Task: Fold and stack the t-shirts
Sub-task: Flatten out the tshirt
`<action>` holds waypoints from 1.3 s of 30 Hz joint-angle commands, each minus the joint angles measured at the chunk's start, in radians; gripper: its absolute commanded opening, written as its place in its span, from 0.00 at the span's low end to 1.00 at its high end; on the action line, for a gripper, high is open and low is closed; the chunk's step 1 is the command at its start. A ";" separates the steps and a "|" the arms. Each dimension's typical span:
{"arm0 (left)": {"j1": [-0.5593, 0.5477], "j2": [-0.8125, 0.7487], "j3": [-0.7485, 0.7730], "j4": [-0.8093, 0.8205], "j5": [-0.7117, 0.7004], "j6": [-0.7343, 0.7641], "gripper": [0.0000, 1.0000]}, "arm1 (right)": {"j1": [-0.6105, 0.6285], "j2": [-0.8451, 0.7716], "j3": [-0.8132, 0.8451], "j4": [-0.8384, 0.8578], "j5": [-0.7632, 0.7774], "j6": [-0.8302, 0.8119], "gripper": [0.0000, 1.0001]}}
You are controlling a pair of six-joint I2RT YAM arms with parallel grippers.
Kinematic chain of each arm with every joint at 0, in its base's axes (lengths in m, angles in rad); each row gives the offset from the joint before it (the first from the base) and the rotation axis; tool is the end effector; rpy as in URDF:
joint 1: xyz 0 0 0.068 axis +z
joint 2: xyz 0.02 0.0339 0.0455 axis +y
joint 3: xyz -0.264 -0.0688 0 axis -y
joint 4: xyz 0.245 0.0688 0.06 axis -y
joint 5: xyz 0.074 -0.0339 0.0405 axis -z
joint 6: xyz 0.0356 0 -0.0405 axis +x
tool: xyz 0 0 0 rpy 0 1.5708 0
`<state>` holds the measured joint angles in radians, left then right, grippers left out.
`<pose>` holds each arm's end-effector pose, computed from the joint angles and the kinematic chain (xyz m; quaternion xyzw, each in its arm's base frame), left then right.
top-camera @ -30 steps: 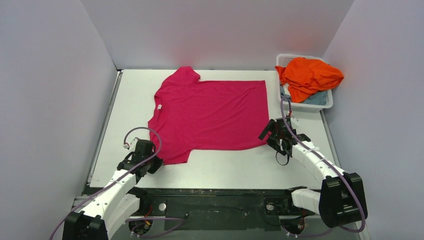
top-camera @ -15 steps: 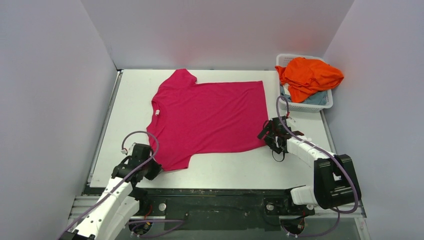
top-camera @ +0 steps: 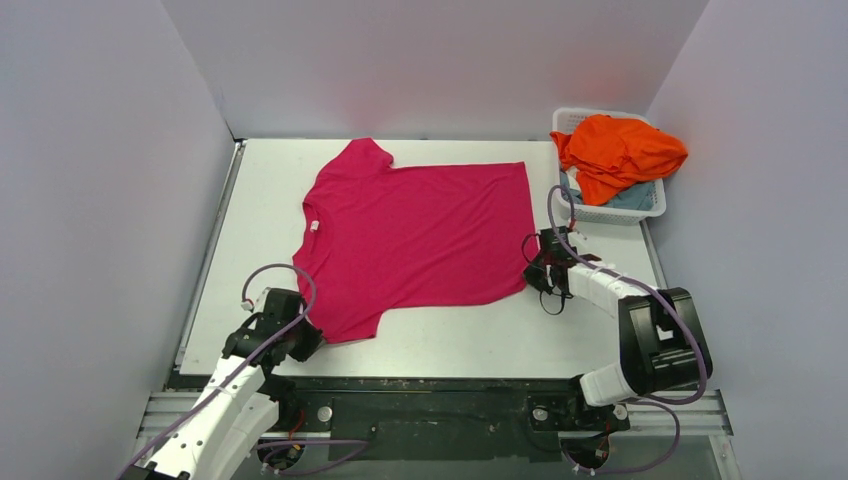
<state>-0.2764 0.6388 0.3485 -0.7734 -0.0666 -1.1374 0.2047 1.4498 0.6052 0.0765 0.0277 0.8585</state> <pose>0.1095 -0.0286 0.1625 -0.4113 0.8757 -0.1383 0.2116 0.2690 0.0548 0.1561 0.3007 0.8700 0.1870 0.3432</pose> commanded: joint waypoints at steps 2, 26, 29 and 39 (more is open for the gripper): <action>-0.006 0.005 0.020 -0.003 -0.020 0.004 0.00 | 0.041 -0.003 0.131 -0.247 0.039 -0.039 0.00; 0.000 0.087 0.091 0.044 -0.041 0.028 0.00 | 0.273 0.560 1.102 -0.645 0.094 -0.091 0.44; 0.000 0.089 0.088 0.051 -0.043 0.031 0.00 | 0.271 0.498 1.063 -0.644 0.124 -0.146 0.56; 0.000 0.105 0.078 0.076 -0.023 0.045 0.00 | 0.158 0.358 0.726 -0.518 0.035 -0.215 0.50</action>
<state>-0.2790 0.7429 0.3935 -0.7418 -0.0921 -1.1126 0.4072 1.8446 1.4010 -0.4721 0.1032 0.6930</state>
